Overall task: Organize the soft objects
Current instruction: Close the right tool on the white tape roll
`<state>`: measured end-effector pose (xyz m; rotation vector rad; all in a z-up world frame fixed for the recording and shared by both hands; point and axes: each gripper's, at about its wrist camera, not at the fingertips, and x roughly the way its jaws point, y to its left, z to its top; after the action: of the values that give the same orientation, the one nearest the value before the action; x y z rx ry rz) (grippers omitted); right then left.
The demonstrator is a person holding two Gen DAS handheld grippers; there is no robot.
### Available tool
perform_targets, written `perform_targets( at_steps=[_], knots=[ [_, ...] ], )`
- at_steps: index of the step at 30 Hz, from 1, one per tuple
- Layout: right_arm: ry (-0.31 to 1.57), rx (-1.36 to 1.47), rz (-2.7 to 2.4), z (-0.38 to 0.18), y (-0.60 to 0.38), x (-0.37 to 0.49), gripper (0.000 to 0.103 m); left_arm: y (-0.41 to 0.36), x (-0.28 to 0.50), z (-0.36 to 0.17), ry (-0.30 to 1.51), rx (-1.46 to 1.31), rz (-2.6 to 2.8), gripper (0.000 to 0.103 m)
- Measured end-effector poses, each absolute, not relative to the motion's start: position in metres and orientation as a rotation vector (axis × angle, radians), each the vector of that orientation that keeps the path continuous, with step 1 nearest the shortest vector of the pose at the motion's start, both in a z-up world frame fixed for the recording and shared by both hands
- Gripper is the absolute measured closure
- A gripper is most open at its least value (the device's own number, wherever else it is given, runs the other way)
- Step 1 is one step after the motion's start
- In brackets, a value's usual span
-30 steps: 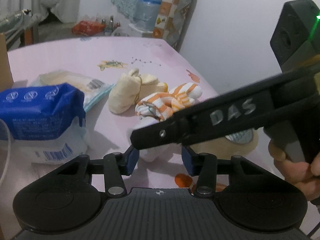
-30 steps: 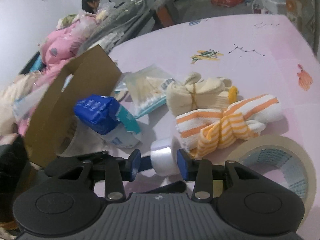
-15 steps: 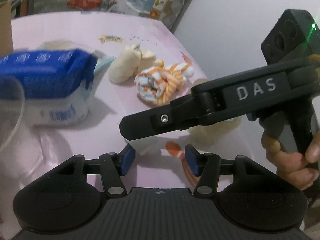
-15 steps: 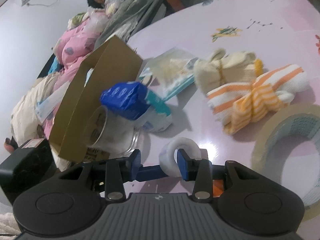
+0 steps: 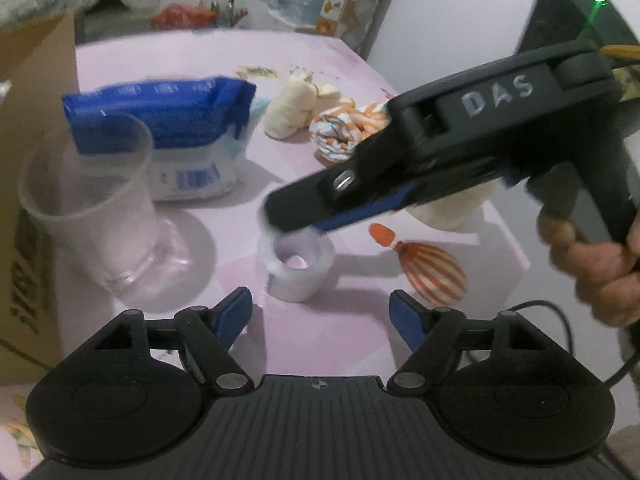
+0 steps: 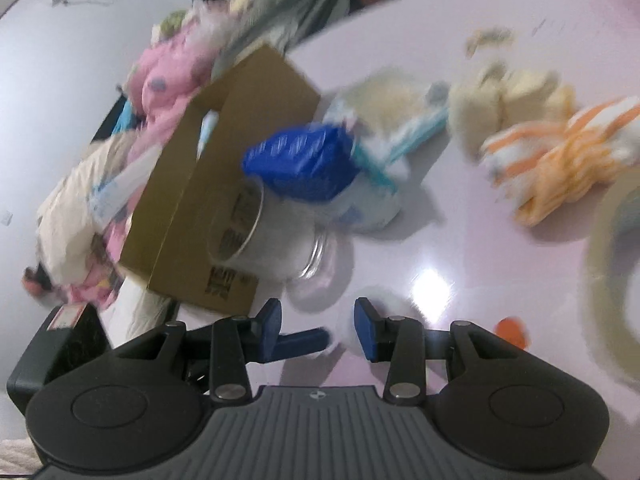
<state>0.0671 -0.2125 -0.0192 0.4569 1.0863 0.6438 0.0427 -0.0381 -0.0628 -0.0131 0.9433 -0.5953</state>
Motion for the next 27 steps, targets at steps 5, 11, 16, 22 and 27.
perform_targets(
  at_steps=[5,11,16,22,27],
  knots=[
    [1.007,0.391,0.519,-0.023,-0.225,0.053,0.037,-0.049,0.035,-0.063,0.868,0.112,-0.521,0.03],
    [1.033,0.325,0.486,-0.047,-0.217,0.057,0.04,-0.064,0.034,-0.07,0.845,0.178,-0.5,0.038],
    [1.018,0.268,0.514,-0.049,-0.207,0.06,0.046,-0.065,0.04,-0.074,0.851,0.189,-0.469,0.047],
    [1.022,0.244,0.554,-0.049,-0.2,0.058,0.052,-0.067,0.045,-0.075,0.846,0.175,-0.471,0.057],
    [0.998,0.22,0.558,-0.037,-0.196,0.046,0.052,-0.066,0.036,-0.068,0.827,0.174,-0.469,0.057]
  ],
)
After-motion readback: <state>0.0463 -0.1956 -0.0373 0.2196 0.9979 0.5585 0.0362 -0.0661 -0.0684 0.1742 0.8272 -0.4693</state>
